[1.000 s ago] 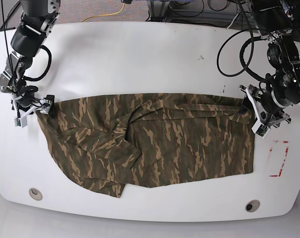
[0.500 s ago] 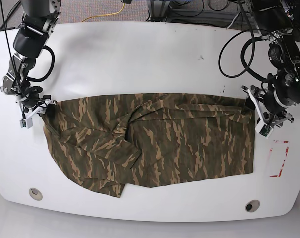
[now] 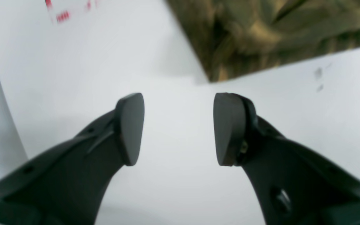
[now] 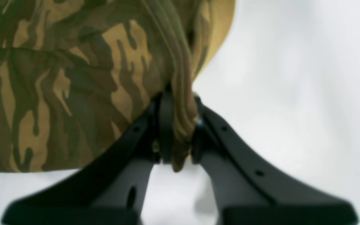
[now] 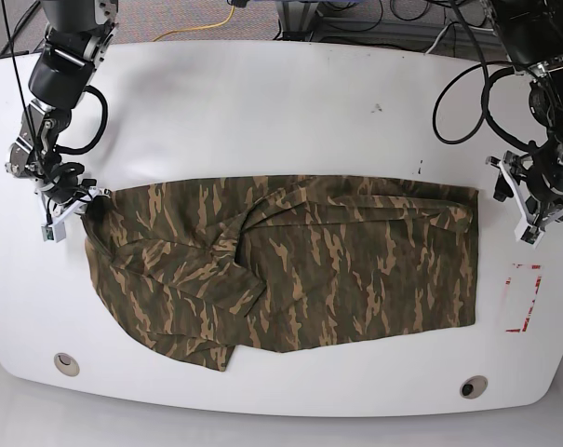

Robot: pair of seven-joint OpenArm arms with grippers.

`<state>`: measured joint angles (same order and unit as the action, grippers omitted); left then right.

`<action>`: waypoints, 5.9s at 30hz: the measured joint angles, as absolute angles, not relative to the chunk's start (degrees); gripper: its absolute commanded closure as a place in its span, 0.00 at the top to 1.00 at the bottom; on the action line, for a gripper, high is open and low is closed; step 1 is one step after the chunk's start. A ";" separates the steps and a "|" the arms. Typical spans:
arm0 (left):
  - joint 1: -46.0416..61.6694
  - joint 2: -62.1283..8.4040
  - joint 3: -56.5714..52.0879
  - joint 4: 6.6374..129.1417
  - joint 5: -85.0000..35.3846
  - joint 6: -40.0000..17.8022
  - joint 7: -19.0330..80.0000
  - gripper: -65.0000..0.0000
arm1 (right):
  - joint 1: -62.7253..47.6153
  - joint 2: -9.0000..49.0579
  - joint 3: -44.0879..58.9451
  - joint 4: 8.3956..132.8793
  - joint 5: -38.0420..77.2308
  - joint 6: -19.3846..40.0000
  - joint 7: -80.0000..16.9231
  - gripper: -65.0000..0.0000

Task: Layout the t-shirt on the table in an organized manner, then fold the t-shirt properly
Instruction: 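Grasp the shirt ends with both grippers, then drag the shirt with both grippers toward the robot, then release the left gripper and regrasp the shirt end further inward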

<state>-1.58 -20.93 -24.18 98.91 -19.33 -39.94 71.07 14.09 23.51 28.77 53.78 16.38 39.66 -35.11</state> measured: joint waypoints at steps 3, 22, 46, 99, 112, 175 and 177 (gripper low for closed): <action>-1.65 -21.19 -24.18 97.43 -19.35 -39.94 71.02 0.52 | 14.09 23.51 28.77 53.78 16.38 39.66 -35.11 0.08; -4.82 -19.46 -22.35 79.88 -19.42 -39.92 62.74 0.71 | 14.09 23.51 28.77 53.78 16.38 39.66 -35.11 0.08; -9.69 -16.40 -22.55 70.87 -19.75 -39.92 59.29 0.78 | 14.06 23.53 28.77 53.82 16.43 39.68 -35.09 0.08; 11.66 -16.69 -17.37 98.30 -20.38 -40.14 68.38 0.06 | -16.40 15.03 44.75 89.21 16.91 40.56 -44.64 0.08; 17.74 -16.53 -17.34 103.18 -21.23 -40.10 74.41 0.06 | -25.02 12.10 50.87 94.96 17.30 40.58 -44.64 0.08; 9.30 -10.48 -32.40 109.84 -38.61 -39.90 79.81 0.47 | -24.77 12.36 48.23 94.98 16.38 39.94 -44.18 0.09; 8.47 -10.15 -29.69 109.84 -36.32 -39.92 79.64 0.47 | -24.62 12.32 48.03 94.98 16.40 39.94 -44.16 0.09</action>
<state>8.47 -10.15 -29.69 109.84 -36.32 -39.92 79.64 -24.62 12.32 48.03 94.98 16.40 39.94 -44.16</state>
